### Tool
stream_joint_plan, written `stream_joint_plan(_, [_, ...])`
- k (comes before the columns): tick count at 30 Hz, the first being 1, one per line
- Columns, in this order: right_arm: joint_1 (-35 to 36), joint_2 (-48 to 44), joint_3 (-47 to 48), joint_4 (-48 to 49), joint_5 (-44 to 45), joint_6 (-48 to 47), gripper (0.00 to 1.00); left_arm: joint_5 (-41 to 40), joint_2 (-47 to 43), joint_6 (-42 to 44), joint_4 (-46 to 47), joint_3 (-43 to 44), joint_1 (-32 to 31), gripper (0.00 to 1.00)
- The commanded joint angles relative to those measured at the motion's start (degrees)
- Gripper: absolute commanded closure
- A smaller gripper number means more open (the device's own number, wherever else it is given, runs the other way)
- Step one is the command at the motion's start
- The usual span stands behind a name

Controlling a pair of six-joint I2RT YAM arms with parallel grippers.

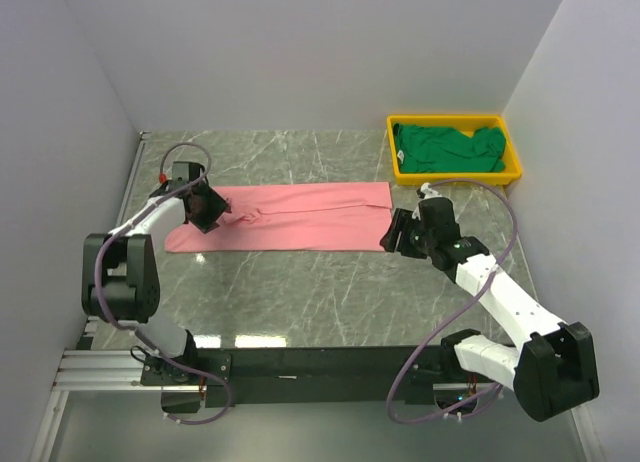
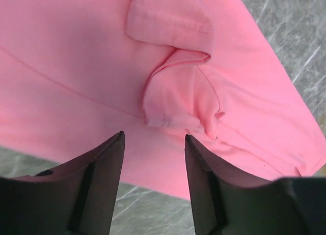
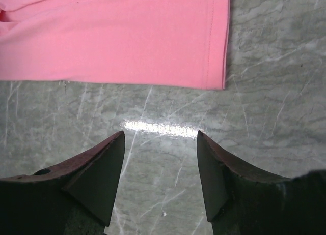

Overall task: Fold and stack the t-shirts
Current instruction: Fold the tshirt

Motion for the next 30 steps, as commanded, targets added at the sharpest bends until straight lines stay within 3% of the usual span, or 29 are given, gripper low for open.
stream_joint_plan(1, [0.3,-1.9,-1.5,0.7,0.3,-1.1,0.35,1.0,2.8,-2.9,2.0,3.2,-1.2,0.46])
stream_joint_plan(8, [0.2,-1.3,-2.8,1.8,0.2,-1.2,0.36,0.4,6.7,-3.6,2.8,3.7,-2.2,0.49])
stream_joint_plan(16, [0.2,-1.2,-3.7,2.7,-0.2,-1.2,0.36,-0.7,9.1,-3.6,3.1,5.4,-2.6,0.64])
stream_joint_plan(20, [0.2,-1.1,-4.3,2.9,-0.3,-1.2,0.36,0.0,9.2,-3.9,3.3,5.6,-2.8,0.88])
stream_joint_plan(23, [0.2,-1.1,-4.5,3.1,-0.3,-1.1,0.37,0.5,7.8,-4.7,3.4,5.2,-3.7,0.94])
stream_joint_plan(30, [0.3,-0.8,-4.6,3.3,-0.9,-1.1,0.37,1.0,3.8,-8.5,3.4,2.6,-5.9,0.94])
